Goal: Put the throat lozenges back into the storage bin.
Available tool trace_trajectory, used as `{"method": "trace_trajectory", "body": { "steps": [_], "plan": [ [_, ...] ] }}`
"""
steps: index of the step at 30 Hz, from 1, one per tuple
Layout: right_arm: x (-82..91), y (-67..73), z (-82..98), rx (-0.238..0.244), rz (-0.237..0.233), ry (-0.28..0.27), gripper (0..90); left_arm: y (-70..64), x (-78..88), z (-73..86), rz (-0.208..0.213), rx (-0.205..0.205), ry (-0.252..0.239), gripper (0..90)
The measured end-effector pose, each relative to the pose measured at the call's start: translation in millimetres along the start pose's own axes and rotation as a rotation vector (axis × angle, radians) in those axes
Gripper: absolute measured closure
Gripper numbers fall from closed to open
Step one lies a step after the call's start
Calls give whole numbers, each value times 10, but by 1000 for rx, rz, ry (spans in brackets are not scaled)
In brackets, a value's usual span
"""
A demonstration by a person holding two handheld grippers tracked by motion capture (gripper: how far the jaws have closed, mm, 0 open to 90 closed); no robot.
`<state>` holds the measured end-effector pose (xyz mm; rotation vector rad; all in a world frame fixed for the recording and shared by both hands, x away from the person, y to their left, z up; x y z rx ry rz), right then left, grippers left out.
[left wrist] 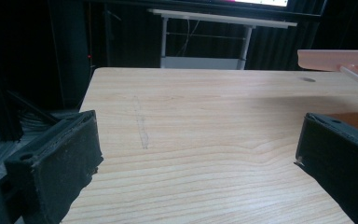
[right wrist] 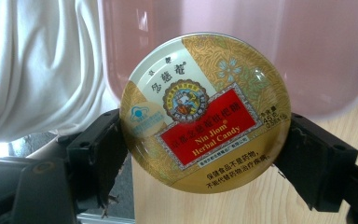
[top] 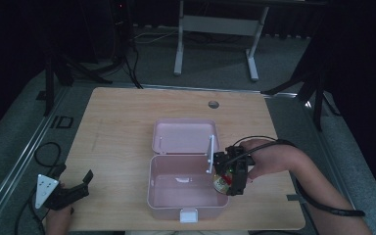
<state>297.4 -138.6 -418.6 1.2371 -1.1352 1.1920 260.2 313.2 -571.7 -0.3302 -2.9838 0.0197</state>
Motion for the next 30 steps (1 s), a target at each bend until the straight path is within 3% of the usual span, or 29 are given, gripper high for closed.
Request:
{"method": "trace_trajectory", "body": {
  "steps": [8,13,19,30],
  "plan": [
    [-62,6,-238,43,-6,-9,204,3,1,0,1,0,-1,3],
    [-211,-18,-329,64,-11,-8,203,2,1,0,2,0,-2,3],
    [-422,-74,-343,66,-14,25,203,2,1,0,2,0,-1,3],
    [-666,-132,-400,64,-19,10,203,-4,-1,0,1,-3,2,3]
  ]
}}
Point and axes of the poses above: each handheld gripper's, and its own axes: x roughly backward along the jaws, z roughly out of its underside, y roughly to its left, the point moved 5 cm from there along -x, roughly forward along the jaws, and after that the axes turned 3 degrees about -x, right-handed, at the moved point
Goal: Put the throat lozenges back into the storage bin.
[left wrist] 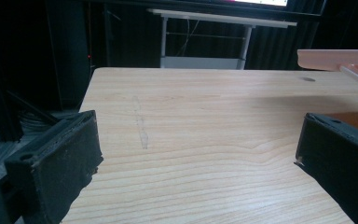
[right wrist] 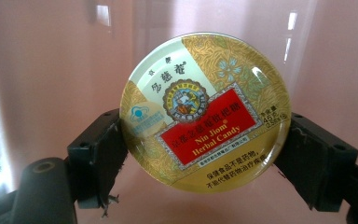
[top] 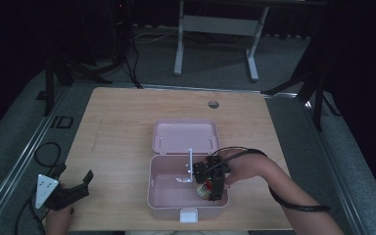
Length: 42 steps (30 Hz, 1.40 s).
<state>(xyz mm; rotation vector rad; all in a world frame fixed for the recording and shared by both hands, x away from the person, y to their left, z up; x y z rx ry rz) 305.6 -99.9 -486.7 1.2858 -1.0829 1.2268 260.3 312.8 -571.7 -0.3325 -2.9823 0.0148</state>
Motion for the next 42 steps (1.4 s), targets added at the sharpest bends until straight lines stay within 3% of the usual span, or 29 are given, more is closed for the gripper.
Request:
{"method": "trace_trajectory", "body": {
  "steps": [9,15,25,26,31,37,42],
  "plan": [
    [-176,-52,-56,-11,16,7,203,2,1,0,1,1,-1,3],
    [-273,-51,-36,-19,0,36,202,0,0,0,2,0,1,3],
    [-382,-42,-40,-3,-54,79,195,0,-2,0,2,-1,2,3],
    [-385,-33,-40,2,-76,81,183,0,-3,0,2,-3,2,3],
    [-376,-29,-37,-2,-82,82,163,-1,-2,0,2,-2,0,3],
    [-252,-23,-39,5,-54,45,149,-1,-2,1,3,-3,3,3],
    [-9,-27,-22,-10,-9,-54,128,-1,-2,0,1,-4,3,3]
  ]
}}
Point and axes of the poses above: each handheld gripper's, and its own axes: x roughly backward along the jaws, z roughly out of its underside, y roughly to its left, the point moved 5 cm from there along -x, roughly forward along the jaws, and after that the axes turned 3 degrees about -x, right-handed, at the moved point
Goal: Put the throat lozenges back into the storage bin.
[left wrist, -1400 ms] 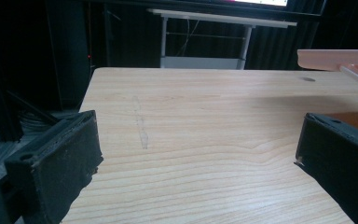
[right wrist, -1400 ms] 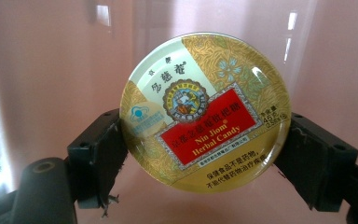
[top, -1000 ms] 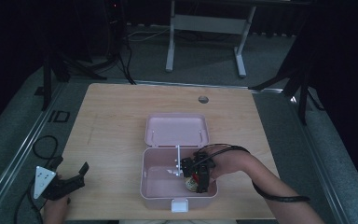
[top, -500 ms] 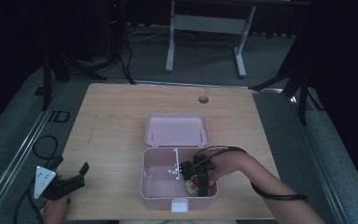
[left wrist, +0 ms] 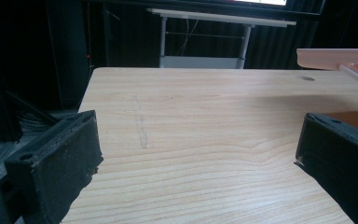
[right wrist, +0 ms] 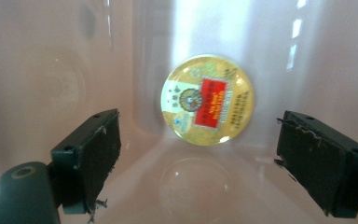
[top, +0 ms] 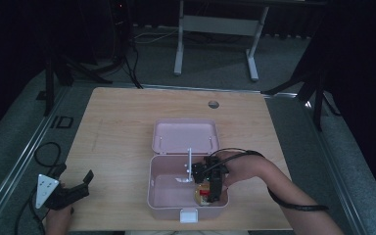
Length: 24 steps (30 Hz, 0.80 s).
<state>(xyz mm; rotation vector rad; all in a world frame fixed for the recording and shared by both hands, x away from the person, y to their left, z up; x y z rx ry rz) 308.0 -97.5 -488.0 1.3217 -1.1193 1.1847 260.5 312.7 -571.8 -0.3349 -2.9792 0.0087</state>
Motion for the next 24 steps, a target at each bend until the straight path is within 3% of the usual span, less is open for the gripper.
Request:
{"method": "trace_trajectory", "body": {
  "steps": [3,4,7,12,19,24],
  "plan": [
    [105,1,25,-1,12,-39,124,0,-2,-1,0,2,-2,3],
    [262,-11,83,4,78,-107,127,0,-2,0,-1,2,-1,3],
    [421,-26,175,-17,99,-179,126,0,-1,0,-1,2,-2,3],
    [589,-51,428,-61,133,-236,126,-1,-2,0,-2,0,0,3],
    [602,-96,756,-132,138,-281,126,-1,-2,0,-3,0,0,3],
    [417,-140,996,-185,145,-325,130,1,-1,0,-4,2,0,3]
  ]
}}
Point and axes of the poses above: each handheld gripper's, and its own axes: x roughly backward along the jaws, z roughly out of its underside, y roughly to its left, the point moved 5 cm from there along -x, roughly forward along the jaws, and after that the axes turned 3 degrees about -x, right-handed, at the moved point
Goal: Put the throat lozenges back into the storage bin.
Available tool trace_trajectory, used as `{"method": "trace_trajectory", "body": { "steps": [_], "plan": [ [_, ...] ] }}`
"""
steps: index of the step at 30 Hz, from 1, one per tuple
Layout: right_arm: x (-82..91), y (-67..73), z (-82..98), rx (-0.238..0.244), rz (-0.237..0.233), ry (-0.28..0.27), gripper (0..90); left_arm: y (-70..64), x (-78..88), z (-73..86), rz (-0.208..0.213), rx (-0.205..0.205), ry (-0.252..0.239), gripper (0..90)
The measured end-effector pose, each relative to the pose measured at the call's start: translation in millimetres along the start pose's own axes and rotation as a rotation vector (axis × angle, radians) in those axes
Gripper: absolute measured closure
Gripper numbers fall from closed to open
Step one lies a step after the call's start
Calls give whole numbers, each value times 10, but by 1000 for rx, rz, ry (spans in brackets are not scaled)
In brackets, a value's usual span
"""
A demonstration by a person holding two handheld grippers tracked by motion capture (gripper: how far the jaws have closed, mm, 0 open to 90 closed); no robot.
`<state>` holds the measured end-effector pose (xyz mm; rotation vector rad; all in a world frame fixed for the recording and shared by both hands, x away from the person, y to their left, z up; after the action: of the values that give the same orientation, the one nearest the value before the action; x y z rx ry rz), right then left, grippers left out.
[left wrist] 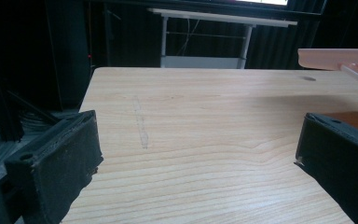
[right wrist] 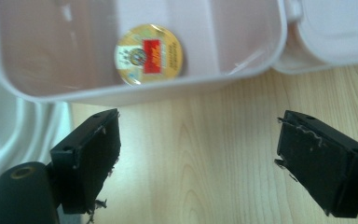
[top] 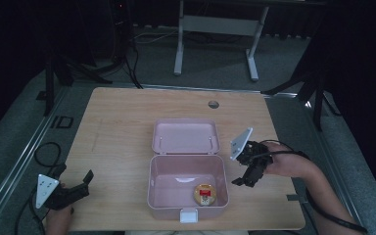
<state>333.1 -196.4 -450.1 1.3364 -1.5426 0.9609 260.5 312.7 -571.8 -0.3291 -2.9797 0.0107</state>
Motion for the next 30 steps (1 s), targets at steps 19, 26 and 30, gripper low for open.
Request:
{"method": "trace_trajectory", "body": {
  "steps": [19,26,30],
  "plan": [
    [-763,-374,839,-300,173,-260,129,2,1,0,-1,3,-2,3],
    [-901,-530,1059,-433,333,-364,127,3,1,0,-1,3,-2,3],
    [-904,-607,1158,-494,419,-402,127,2,1,0,-1,4,-3,3]
  ]
}}
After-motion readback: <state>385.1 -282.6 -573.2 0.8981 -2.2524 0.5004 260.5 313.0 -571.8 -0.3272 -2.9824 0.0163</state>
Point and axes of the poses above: each handheld gripper's, and its own axes: x roughly backward along the jaws, z roughly out of its underside, y roughly to its left, the point moved 5 cm from there along -x, roughly forward along the jaws, and after that the axes turned 3 degrees about -x, right-handed, at the moved point
